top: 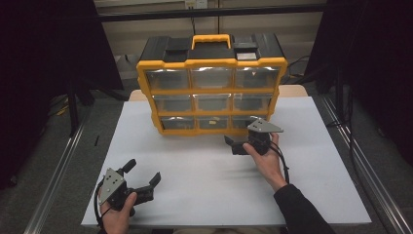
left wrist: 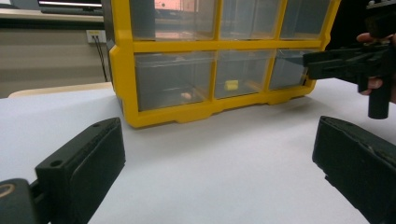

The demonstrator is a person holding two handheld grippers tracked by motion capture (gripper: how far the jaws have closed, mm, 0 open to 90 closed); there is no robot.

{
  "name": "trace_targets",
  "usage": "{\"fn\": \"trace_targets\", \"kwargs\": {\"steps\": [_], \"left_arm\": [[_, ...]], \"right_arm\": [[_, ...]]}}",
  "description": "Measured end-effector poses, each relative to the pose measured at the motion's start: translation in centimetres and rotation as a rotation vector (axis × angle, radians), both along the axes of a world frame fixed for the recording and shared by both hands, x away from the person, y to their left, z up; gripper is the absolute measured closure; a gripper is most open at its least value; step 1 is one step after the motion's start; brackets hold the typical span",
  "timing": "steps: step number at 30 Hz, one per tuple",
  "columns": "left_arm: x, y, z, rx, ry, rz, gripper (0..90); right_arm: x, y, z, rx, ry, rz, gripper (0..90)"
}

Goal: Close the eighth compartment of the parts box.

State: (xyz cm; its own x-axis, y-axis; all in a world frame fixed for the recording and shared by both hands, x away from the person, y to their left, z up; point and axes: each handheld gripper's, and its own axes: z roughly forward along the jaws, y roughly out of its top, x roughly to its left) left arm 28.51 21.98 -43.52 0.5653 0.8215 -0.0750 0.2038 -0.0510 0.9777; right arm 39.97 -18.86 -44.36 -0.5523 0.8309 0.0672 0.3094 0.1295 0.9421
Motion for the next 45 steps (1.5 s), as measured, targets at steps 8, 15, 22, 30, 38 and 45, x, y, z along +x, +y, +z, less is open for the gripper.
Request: {"fn": "trace_targets", "kwargs": {"steps": [8,15,22,30,38,45], "left_arm": [[0.0,0.0,0.0,0.002,-0.002,0.003,2.7],[0.0,-0.1,0.0,0.0,0.002,0.006,2.7],[0.0,0.0,0.0,0.0,0.0,0.007,2.7],[0.0,0.0,0.0,-0.004,0.002,0.013,2.7],[0.1,0.0,0.0,-0.003,0.001,0.015,2.7],[0.0,0.0,0.0,-0.011,0.001,0.012,2.8]], "right_arm": [[-1.5,-1.1,0.3,0.037,-0.029,-0.048,1.0],[-2.8,-2.0,1.1,0.034,-0.058,-0.079,1.6],[-4.2,-3.1,1.0,0.018,-0.061,-0.091,1.0],[-5.7,-3.8,1.1,0.009,-0.075,-0.115,1.1],[-7.1,-4.2,1.8,0.026,-0.093,-0.127,0.8],[-8.1,-5.3,1.4,0.021,-0.089,-0.162,0.4]]}}
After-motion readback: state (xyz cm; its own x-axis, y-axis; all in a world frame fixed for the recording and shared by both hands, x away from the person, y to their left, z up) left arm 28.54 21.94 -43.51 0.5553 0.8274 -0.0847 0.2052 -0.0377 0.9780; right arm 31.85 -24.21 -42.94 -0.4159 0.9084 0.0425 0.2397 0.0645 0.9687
